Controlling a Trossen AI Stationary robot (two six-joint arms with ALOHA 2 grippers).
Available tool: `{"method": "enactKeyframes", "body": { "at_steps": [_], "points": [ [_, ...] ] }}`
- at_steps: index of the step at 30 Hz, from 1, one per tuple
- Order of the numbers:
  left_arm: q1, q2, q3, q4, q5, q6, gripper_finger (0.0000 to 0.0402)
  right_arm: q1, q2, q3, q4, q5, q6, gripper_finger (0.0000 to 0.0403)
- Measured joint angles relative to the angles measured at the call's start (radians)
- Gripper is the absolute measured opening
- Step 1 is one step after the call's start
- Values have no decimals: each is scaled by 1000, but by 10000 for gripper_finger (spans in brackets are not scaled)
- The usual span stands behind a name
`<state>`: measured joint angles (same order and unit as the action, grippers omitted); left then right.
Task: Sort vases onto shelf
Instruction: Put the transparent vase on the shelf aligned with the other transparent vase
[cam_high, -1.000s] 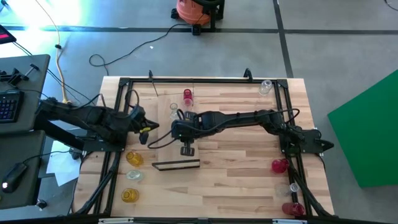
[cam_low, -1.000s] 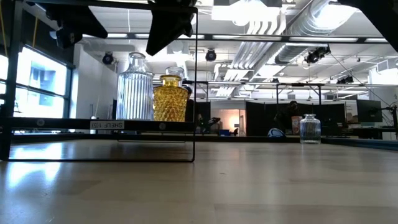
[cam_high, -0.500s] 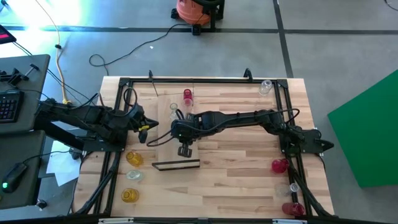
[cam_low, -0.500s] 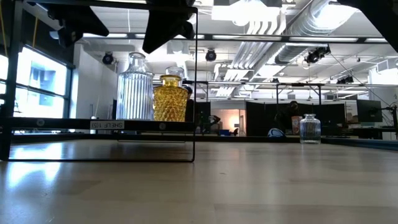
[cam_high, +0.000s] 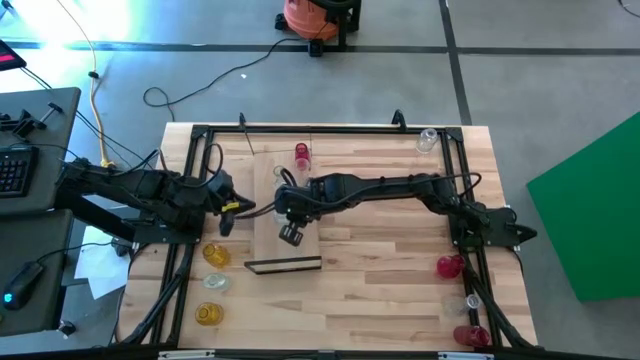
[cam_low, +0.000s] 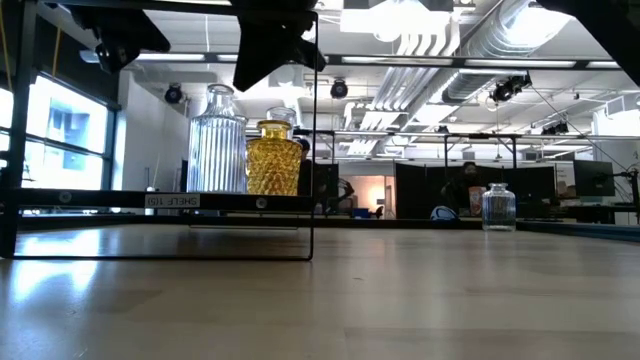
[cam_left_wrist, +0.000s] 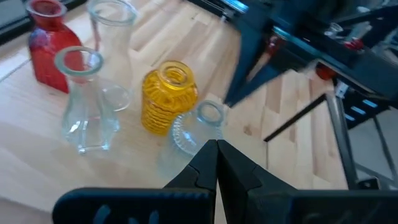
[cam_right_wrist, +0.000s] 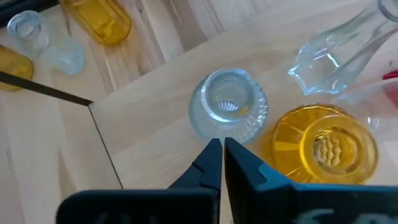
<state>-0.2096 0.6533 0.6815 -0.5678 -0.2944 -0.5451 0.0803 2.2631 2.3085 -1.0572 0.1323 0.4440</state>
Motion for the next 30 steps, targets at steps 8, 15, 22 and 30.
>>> {"method": "enactKeyframes", "body": {
  "at_steps": [8,15,22,30],
  "points": [
    [0,0,0,56,31,0,0,-28,9,1,50,-104,-36,0],
    [0,0,0,76,31,16,0,-33,39,1,109,-141,-61,0],
    [0,-1,0,85,27,16,0,-45,74,1,165,-178,-84,0],
    [0,-7,0,102,27,8,0,-64,82,1,204,-199,-111,0]
  ]
}}
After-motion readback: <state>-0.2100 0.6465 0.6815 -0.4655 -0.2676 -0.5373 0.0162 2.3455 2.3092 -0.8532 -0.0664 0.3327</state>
